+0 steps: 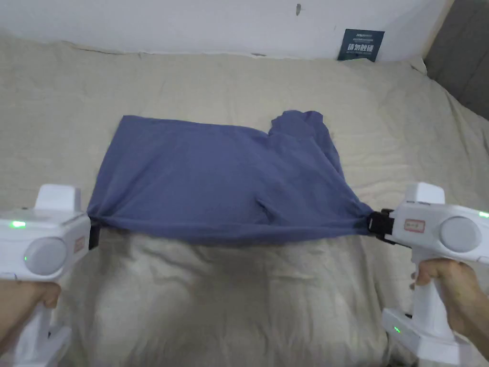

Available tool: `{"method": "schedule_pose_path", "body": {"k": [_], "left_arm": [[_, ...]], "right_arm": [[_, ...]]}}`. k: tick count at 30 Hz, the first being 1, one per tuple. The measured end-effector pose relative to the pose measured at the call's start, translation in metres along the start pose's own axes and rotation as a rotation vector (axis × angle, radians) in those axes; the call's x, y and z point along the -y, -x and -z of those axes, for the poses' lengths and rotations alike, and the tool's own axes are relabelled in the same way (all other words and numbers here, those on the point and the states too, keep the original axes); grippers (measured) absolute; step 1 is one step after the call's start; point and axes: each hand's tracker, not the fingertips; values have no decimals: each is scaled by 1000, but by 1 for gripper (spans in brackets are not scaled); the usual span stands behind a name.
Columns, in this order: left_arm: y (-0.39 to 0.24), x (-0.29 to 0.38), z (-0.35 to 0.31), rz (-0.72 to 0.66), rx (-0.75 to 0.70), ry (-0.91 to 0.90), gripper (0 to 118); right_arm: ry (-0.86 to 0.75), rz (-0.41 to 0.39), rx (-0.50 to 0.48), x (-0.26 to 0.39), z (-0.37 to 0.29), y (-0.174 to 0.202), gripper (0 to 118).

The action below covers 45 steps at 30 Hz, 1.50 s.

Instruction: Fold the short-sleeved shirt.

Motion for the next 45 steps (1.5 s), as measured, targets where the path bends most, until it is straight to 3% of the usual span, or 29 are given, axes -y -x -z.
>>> {"method": "schedule_pose_path", "body": {"k": [4,8,9,10,11,12,13,14,17,23,28,29,31,35,36,43,45], "left_arm": [[4,51,-13,-19,22,54,6],[-2,86,-22,-1,42,129,7],[-4,89,-23,0,44,134,12],[-5,91,-25,-3,41,139,28],[-3,89,-28,-26,31,145,66],[0,87,-33,-68,26,135,92],[8,84,-37,-121,47,119,110],[17,78,-41,-188,57,99,118],[42,56,-63,-314,42,2,118],[40,11,-118,-221,-75,-319,118],[10,0,-141,-150,-113,-479,117],[3,1,-144,-129,-104,-497,109],[-8,3,-148,-118,-97,-513,84],[-15,4,-144,-118,-66,-497,10],[-16,3,-143,-123,-61,-487,1],[-10,4,-135,-107,-47,-419,1],[-4,2,-126,-107,-18,-351,30]], "right_arm": [[39,-54,28,49,-19,-15,8],[74,5,17,84,-28,-30,9],[73,17,16,89,-29,-31,14],[74,26,13,93,-31,-33,25],[77,29,16,97,-34,-33,54],[76,28,18,99,-38,-33,81],[73,13,22,99,-42,-34,100],[66,-17,25,99,-48,-36,111],[-45,-133,21,86,-77,-28,113],[-345,-301,19,39,-135,-3,118],[-497,-223,-89,29,-160,31,118],[-514,-203,-113,30,-161,36,118],[-522,-198,-109,36,-160,45,100],[-525,-198,-104,45,-153,59,7],[-531,-184,-118,47,-152,60,5],[-509,-176,-125,51,-145,67,2],[-490,-149,-140,50,-143,64,2]]}}
